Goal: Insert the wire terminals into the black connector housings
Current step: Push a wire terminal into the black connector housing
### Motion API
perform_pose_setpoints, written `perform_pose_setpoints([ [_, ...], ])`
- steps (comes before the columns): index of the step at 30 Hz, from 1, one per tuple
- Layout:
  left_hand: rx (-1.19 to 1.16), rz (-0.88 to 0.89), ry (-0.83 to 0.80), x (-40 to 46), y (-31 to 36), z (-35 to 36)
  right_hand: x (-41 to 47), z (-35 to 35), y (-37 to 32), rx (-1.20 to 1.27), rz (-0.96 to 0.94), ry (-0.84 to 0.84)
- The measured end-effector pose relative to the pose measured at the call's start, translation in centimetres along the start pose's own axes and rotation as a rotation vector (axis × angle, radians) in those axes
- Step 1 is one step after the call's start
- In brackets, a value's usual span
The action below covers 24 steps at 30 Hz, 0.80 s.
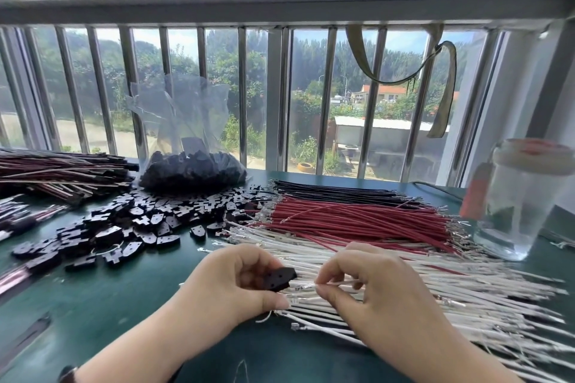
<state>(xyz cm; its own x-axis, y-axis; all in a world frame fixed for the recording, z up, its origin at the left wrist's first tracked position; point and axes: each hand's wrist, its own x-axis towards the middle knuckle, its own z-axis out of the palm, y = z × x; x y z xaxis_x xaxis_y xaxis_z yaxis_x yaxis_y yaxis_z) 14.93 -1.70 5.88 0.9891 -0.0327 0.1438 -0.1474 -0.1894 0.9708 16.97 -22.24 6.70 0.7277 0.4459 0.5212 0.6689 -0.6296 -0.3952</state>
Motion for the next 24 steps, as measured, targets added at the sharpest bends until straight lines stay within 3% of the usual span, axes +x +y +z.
perform_pose_setpoints([
  [9,-0.007,-0.034,-0.119,-0.16,0.26,-0.23,0.1,-0.16,0.24,0.024,-0.006,0.023],
  [24,-0.225,-0.065,-0.105,-0.16,0.37,-0.15,0.15,-0.28,0.18,0.069,0.002,-0.04],
])
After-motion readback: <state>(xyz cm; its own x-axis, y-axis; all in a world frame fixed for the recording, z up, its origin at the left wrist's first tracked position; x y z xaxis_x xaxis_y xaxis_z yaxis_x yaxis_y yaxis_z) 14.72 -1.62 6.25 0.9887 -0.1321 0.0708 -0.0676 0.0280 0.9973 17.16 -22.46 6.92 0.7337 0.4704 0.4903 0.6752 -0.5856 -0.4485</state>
